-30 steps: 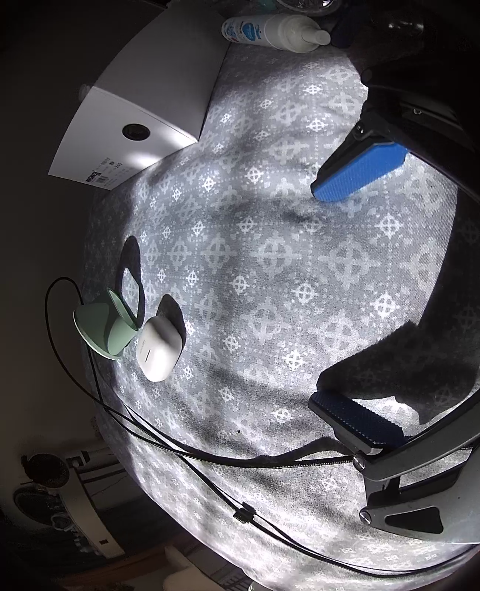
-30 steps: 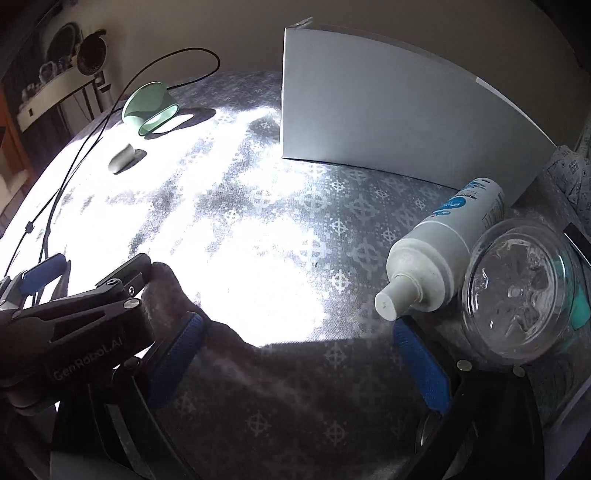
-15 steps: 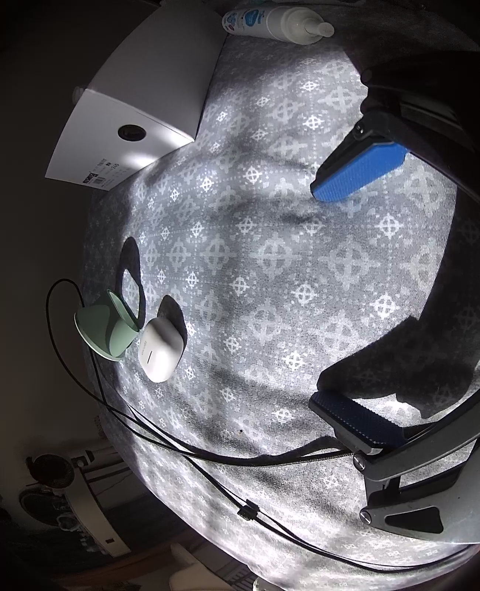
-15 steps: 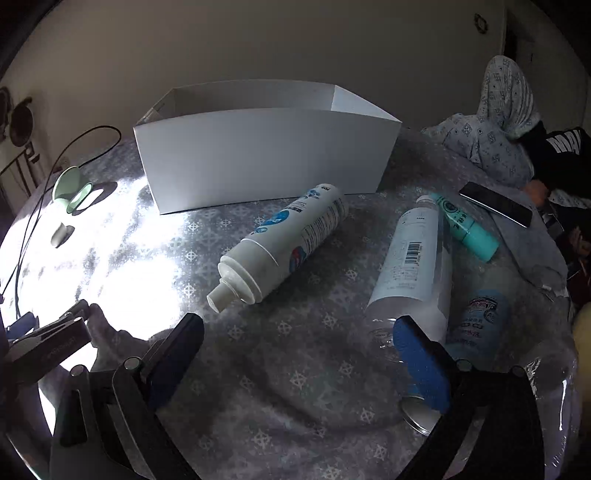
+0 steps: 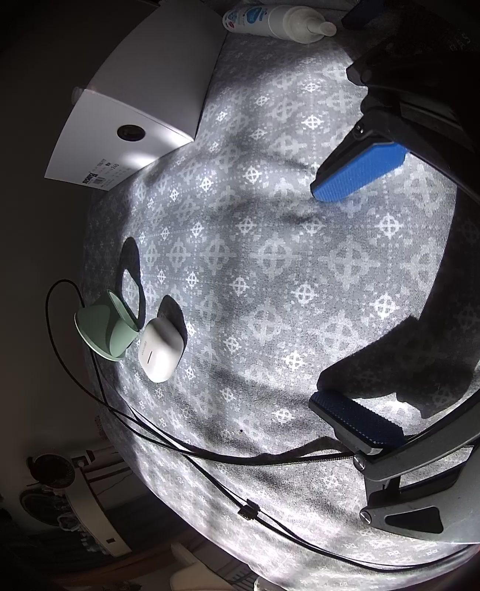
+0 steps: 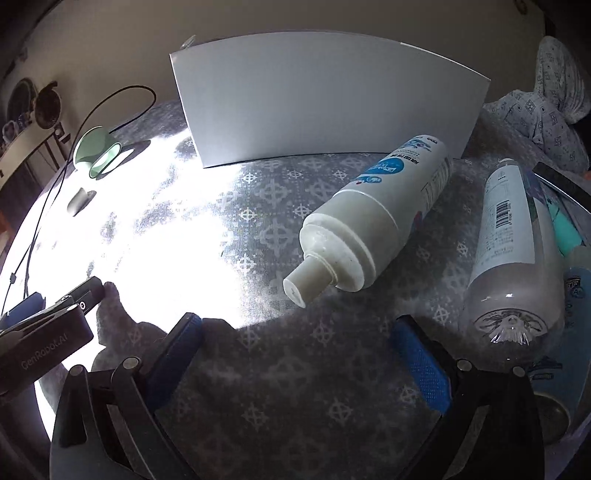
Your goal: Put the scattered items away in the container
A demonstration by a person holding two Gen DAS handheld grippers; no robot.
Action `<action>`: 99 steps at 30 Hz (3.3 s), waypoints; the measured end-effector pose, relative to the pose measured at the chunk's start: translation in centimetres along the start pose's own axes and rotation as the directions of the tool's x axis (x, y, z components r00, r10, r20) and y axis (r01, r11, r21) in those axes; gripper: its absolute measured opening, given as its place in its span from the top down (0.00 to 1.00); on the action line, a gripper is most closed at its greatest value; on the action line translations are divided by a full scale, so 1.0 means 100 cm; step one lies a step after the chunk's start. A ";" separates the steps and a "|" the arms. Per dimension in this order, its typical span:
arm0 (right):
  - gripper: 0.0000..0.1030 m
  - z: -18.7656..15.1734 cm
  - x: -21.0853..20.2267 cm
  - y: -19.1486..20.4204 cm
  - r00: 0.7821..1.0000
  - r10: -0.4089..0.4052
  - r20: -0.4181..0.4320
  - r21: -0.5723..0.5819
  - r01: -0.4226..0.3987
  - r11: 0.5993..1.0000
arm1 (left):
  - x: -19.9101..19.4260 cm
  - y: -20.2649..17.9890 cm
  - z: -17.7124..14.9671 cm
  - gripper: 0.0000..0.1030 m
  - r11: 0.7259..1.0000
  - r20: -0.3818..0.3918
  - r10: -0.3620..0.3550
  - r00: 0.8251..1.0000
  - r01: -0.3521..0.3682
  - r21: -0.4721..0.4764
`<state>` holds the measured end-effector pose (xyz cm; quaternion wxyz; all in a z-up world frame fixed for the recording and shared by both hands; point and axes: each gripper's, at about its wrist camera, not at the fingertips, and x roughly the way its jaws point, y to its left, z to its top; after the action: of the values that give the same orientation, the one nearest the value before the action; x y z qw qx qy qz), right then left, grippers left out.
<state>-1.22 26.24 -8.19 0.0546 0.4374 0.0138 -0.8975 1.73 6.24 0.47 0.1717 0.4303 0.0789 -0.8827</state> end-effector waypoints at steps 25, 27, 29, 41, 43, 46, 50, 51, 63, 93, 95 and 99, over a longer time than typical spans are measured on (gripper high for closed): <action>0.00 0.004 0.003 0.004 1.000 0.000 -0.001 -0.001 0.000 1.000 | 0.000 0.000 0.000 0.00 1.000 0.000 0.000 1.000 0.000 -0.001; 0.00 0.004 0.004 0.004 1.000 0.000 -0.001 -0.001 0.000 1.000 | 0.000 0.001 0.000 0.00 1.000 -0.005 -0.008 1.000 0.008 -0.007; 0.00 0.004 0.003 0.004 1.000 0.000 -0.001 -0.001 0.000 1.000 | 0.000 0.000 0.000 0.00 1.000 -0.002 -0.005 1.000 0.005 -0.004; 0.00 0.004 0.004 0.005 1.000 0.001 -0.001 -0.001 -0.001 1.000 | -0.001 -0.002 0.001 0.00 1.000 -0.001 -0.006 1.000 0.006 -0.007; 0.00 0.004 0.004 0.005 1.000 0.000 -0.001 -0.001 0.000 1.000 | -0.001 -0.003 0.001 0.00 1.000 0.000 -0.001 1.000 0.001 -0.003; 0.00 0.004 0.004 0.006 1.000 0.001 -0.001 -0.001 -0.001 1.000 | -0.002 -0.004 0.001 0.00 1.000 0.011 -0.005 1.000 0.005 -0.003; 0.00 0.004 0.004 0.006 1.000 0.001 -0.001 -0.001 -0.001 1.000 | -0.006 -0.004 0.002 0.00 0.999 0.031 -0.036 0.999 0.036 -0.008; 0.00 0.004 0.005 0.006 1.000 0.001 -0.001 -0.001 -0.001 1.000 | -0.008 -0.005 0.002 0.00 0.999 0.037 -0.053 0.998 0.053 -0.004; 0.00 0.004 0.006 0.011 1.000 -0.030 -0.006 -0.025 0.029 0.999 | -0.004 -0.028 0.002 0.00 0.972 0.010 -0.212 0.977 0.210 0.106; 0.00 0.001 0.001 0.000 1.000 -0.013 -0.004 -0.010 0.013 1.000 | -0.007 0.004 -0.006 0.00 0.995 0.007 0.091 0.996 -0.091 0.044; 0.00 0.002 0.001 0.000 1.000 -0.012 -0.004 -0.010 0.012 1.000 | -0.013 -0.007 -0.008 0.00 0.995 0.029 0.063 0.998 -0.066 0.076; 0.00 0.002 0.001 -0.002 1.000 -0.008 -0.003 -0.001 0.008 1.000 | -0.002 -0.007 -0.009 0.00 0.998 0.006 -0.007 1.000 0.007 0.055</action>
<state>-1.41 26.39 -8.15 0.0513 0.4389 0.0159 -0.8969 2.25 7.18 0.10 0.1570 0.4319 0.0558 -0.8864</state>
